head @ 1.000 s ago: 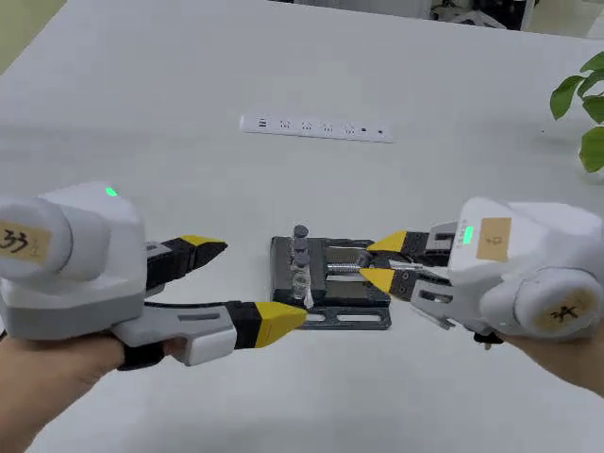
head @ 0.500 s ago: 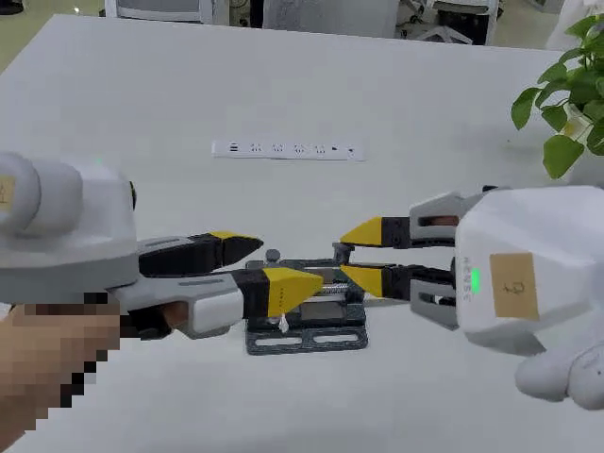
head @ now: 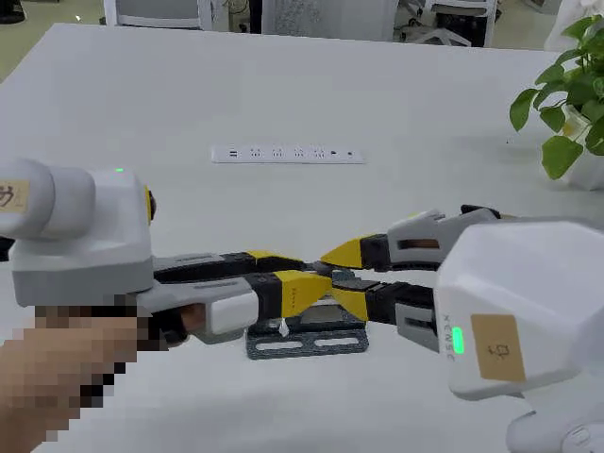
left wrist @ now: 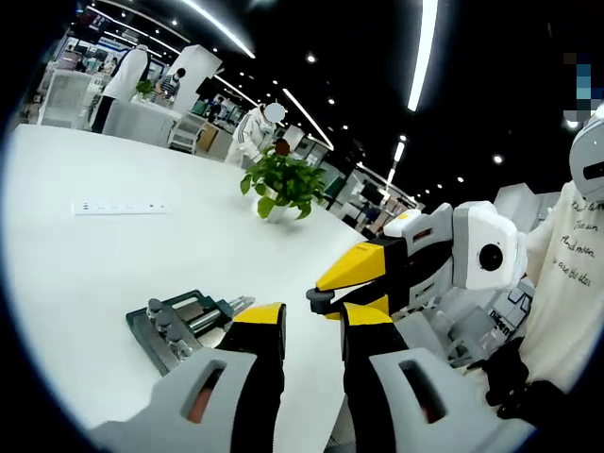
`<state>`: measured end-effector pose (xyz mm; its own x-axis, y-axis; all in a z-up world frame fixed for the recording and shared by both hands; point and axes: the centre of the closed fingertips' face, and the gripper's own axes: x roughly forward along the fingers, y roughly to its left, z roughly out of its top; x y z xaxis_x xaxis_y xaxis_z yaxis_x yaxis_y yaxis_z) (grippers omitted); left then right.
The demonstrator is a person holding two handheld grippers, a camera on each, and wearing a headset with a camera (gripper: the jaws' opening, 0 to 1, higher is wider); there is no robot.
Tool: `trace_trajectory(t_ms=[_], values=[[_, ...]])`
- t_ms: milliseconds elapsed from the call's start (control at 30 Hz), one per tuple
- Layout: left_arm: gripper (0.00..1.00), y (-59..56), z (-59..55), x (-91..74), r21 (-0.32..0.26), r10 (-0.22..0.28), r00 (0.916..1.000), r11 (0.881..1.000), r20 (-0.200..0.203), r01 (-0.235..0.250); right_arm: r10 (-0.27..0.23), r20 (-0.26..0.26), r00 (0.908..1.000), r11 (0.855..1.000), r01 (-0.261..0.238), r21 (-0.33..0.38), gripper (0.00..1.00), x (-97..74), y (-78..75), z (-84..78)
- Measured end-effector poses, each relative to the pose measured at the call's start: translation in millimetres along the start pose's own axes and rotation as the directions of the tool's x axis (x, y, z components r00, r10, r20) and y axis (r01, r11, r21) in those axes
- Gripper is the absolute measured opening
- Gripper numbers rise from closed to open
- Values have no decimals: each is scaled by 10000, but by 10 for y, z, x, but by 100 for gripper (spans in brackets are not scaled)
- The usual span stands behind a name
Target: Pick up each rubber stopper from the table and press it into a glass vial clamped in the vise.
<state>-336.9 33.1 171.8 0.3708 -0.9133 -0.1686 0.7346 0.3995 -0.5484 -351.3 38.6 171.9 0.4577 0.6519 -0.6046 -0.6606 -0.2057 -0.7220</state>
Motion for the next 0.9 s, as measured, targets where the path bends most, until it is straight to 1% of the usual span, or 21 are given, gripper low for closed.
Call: trace_trajectory(t_ms=[67, 100, 167, 267, 367, 433, 600, 733, 800, 867, 900], values=[[16, -12, -1, 2, -63, -65, 10000, 10000, 27, 65, -13, 0, 10000, 9999, 13, -151, 5, -2, 1, 1], [15, -12, -2, 3, -98, -71, 10000, 9999, 33, 71, 39, 16, 10000, 9999, -39, -118, 5, -2, 13, 3], [14, -24, -1, 4, -314, -177, 9998, 9993, 100, 180, 39, 121, 9999, 9998, -37, -185, 5, -5, 22, 23], [11, -33, -19, -2, -461, -263, 9996, 9986, 81, 267, -7, 109, 9999, 9997, 10, -228, 5, -6, 17, 33], [9, -54, -23, -3, -728, -407, 9991, 9965, 155, 417, -20, 131, 9999, 9997, 23, -250, 5, 0, 19, 42], [8, -67, -20, -4, -917, -502, 9984, 9944, 241, 522, -36, 172, 9998, 9996, 41, -286, 5, 2, 20, 57], [7, -74, -19, -11, -1116, -555, 9979, 9920, 340, 589, -31, 224, 9997, 9995, 38, -310, 5, -2, 19, 69], [6, -59, -12, -25, -1475, -597, 9968, 9868, 538, 671, -58, 325, 9995, 9995, 68, -303, 5, -12, 13, 84], [5, -74, -14, -28, -1512, -647, 9965, 9859, 537, 722, -28, 363, 9993, 9996, 39, -296, 5, -15, 18, 91], [5, -77, -12, -28, -1379, -644, 9964, 9879, 542, 714, -35, 373, 9993, 9995, 47, -307, 5, -15, 19, 94], [5, -80, -17, -31, -1432, -658, 9966, 9870, 506, 724, -16, 378, 9993, 9996, 27, -295, 5, -15, 24, 97]])
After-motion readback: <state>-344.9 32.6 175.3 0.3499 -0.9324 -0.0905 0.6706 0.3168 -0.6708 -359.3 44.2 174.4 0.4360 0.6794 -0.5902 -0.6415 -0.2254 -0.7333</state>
